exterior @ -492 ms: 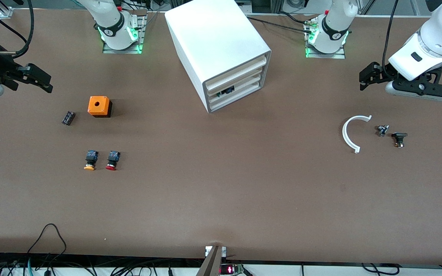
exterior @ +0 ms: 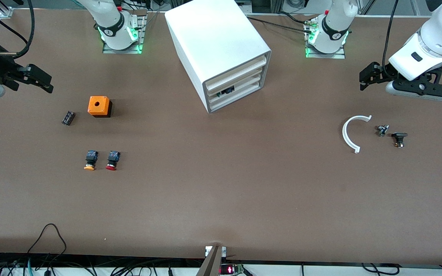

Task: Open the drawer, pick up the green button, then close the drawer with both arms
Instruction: 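Reach the left gripper to the drawer handle while the right gripper rises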

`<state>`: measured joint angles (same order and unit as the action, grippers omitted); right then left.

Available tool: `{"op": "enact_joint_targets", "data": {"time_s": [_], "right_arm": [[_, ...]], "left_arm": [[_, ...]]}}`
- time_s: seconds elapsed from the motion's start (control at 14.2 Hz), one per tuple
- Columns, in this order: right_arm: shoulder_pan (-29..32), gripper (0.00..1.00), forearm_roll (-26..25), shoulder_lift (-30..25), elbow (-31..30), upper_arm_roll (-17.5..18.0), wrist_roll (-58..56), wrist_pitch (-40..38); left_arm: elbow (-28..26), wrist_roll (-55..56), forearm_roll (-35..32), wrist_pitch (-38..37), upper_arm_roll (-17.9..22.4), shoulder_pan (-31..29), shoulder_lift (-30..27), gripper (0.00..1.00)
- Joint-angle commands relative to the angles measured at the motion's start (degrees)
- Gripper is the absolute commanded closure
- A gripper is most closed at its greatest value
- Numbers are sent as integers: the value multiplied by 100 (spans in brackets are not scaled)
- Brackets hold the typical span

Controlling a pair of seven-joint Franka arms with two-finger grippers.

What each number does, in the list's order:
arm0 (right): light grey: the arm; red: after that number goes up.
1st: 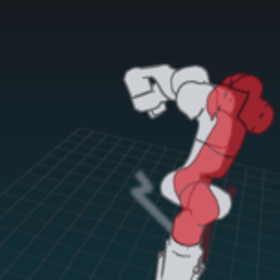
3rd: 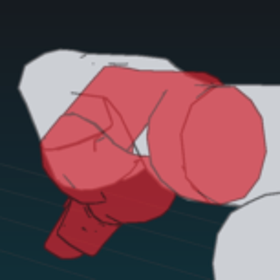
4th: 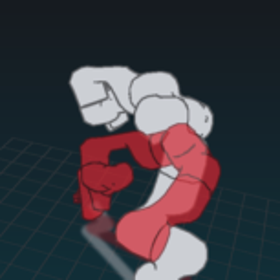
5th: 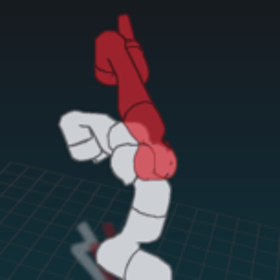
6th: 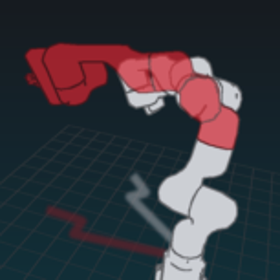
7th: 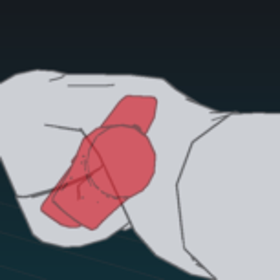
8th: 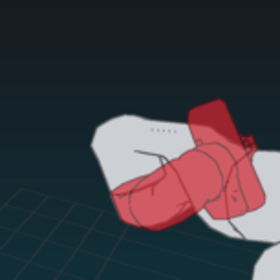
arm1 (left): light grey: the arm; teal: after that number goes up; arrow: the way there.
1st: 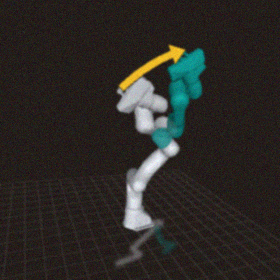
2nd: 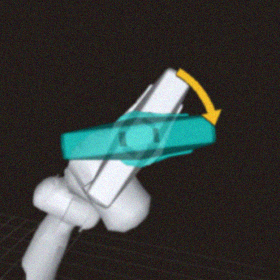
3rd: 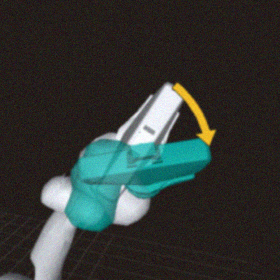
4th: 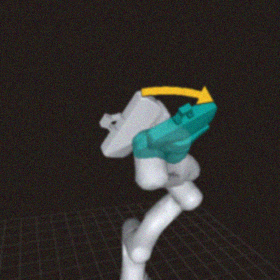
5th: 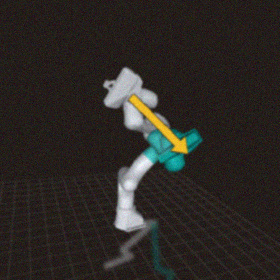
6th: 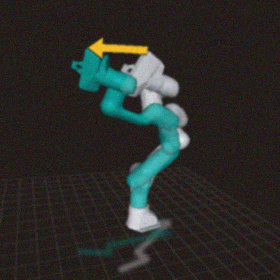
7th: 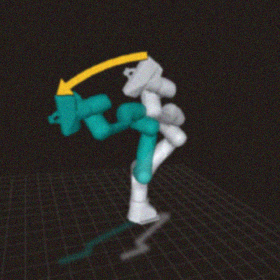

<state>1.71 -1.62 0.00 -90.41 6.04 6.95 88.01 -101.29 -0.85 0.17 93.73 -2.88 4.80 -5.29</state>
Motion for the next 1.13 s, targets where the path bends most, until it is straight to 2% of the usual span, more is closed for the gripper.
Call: {"op": "enact_joint_targets", "data": {"time_s": [0.0,0.28,0.7,1.06], "right_arm": [[66,0,-181,219,-20,90,-106,-354],[84,0,-120,535,-47,82,-10,-294],[57,0,-76,1124,-12,90,131,444],[-22,0,-76,1476,76,99,517,647]], "left_arm": [[65,-12,27,-119,7,3,-60,0],[188,-3,36,-302,7,21,1,0],[302,-21,123,-873,-98,38,37,0],[303,-38,948,-1181,-423,47,124,0]]}}
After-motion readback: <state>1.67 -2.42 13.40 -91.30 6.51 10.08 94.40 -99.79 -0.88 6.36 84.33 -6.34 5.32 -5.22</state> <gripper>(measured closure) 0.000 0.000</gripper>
